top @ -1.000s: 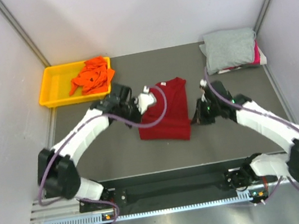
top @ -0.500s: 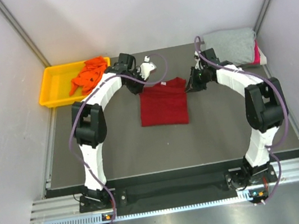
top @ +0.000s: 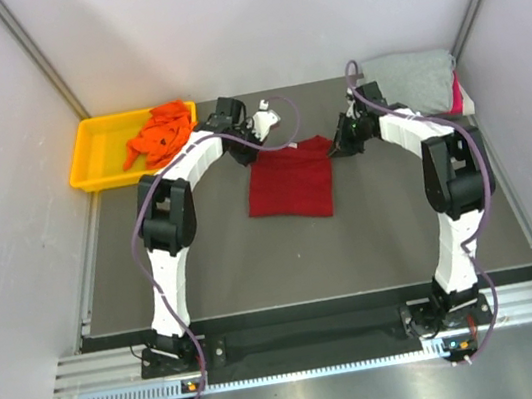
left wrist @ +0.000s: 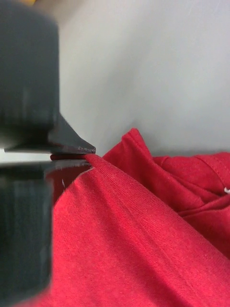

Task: Fold and stack the t-shirts
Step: Fold the tshirt

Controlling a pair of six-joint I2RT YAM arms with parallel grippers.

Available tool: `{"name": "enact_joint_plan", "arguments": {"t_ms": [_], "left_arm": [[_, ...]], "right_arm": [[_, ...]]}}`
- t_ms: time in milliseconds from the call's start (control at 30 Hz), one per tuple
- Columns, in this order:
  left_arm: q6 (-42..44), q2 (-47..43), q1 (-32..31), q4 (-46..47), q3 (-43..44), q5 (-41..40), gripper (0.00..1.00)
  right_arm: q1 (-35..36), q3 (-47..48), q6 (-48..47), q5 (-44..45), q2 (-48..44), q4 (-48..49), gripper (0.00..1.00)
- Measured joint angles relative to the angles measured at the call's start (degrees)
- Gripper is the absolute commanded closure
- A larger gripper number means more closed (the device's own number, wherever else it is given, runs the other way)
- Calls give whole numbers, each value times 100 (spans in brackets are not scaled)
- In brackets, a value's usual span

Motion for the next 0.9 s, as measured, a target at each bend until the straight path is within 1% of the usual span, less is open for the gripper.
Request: {"name": "enact_joint_plan", "arguments": {"t_ms": [33,67,100,167,333,400,467,567,667,800,833,867,900], "left_arm": [[-4,28,0,85,2,-20,70],[-20,59,0,177,7,-52,62],[-37,92,0,275,11,-133,58],[-140,173,26,476,37,-251,54],[-459,461,79,732,446,-651,53],[-584,498,107,761,601,-684,53],[-675,461,157,791,647,-546,50],[-745,319,238,796,444,-94,46],[-750,249,289,695,243,358,45],[-763,251,293,579,179,649,44],[-769,254,293,570,184,680,44],[-778,258,293,546,203,715,44],[-796,289,293,516,254,754,44]], "right_arm": [[-9,66,35,4,46,20,79],[-20,127,66,42,96,57,65],[-42,195,107,74,149,98,61],[-133,308,105,164,260,179,58],[-308,238,70,584,223,363,57],[-295,-210,-4,710,-74,678,55],[-208,-682,-92,741,-448,813,54],[-46,-1008,-208,682,-732,1038,54],[50,-925,-291,590,-678,1158,54],[120,-619,-339,492,-380,1244,55],[125,-535,-350,483,-278,1259,57],[129,-437,-352,455,-153,1270,61],[131,-372,-356,435,-63,1283,63]]}}
